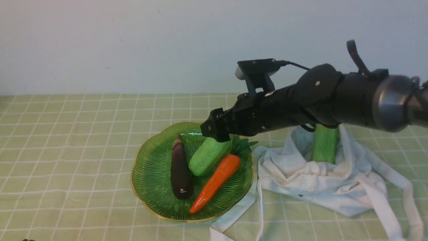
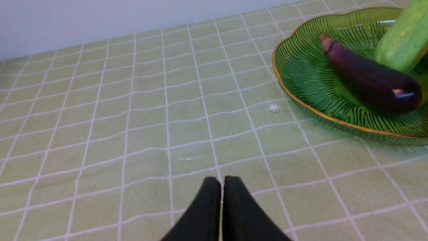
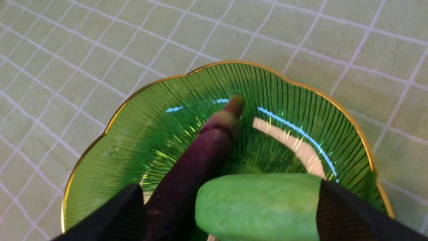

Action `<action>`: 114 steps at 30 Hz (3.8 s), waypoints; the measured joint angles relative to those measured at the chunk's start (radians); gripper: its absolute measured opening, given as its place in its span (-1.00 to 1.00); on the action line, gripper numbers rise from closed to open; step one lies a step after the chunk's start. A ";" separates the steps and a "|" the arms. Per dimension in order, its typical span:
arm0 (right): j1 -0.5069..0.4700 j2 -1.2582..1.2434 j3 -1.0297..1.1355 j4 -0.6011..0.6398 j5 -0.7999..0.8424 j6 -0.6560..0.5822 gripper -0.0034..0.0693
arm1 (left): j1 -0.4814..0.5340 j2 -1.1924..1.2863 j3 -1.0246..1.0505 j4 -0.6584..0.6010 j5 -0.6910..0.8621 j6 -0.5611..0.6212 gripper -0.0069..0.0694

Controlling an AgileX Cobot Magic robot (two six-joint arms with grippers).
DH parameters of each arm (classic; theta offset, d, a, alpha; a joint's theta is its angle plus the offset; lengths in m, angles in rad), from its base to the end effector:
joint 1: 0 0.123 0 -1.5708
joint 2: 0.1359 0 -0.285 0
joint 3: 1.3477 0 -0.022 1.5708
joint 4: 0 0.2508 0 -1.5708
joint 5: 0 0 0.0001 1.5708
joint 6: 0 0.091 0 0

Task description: Take vegetables from bag on green coffee tablecloth place on plate.

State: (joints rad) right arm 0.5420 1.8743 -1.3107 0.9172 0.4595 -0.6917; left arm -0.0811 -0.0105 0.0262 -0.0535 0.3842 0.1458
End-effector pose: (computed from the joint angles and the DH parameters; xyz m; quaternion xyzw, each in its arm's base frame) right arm 0.3393 0.2418 0.2262 -0.2353 0.8775 0.2886 0.3023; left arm 0.0521 -0.0061 0.1705 0.0774 0.8047 -0.0037 0.5886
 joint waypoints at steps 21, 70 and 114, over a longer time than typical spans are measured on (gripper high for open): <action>-0.114 -0.691 0.000 -0.720 0.192 0.552 -0.88 | 0.000 0.000 0.000 0.000 0.000 0.000 -0.83; -0.140 -1.243 0.243 -1.022 0.169 0.703 -0.94 | 0.000 0.000 0.000 0.000 0.000 0.000 -0.83; -0.572 -1.886 1.336 -1.039 -0.100 0.767 -0.94 | 0.000 0.000 0.000 0.000 0.000 0.000 -0.83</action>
State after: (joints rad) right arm -0.0303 -0.0116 0.0249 -0.1219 0.3592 0.0754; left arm -0.0811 -0.0105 0.0262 -0.0535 0.3842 0.1458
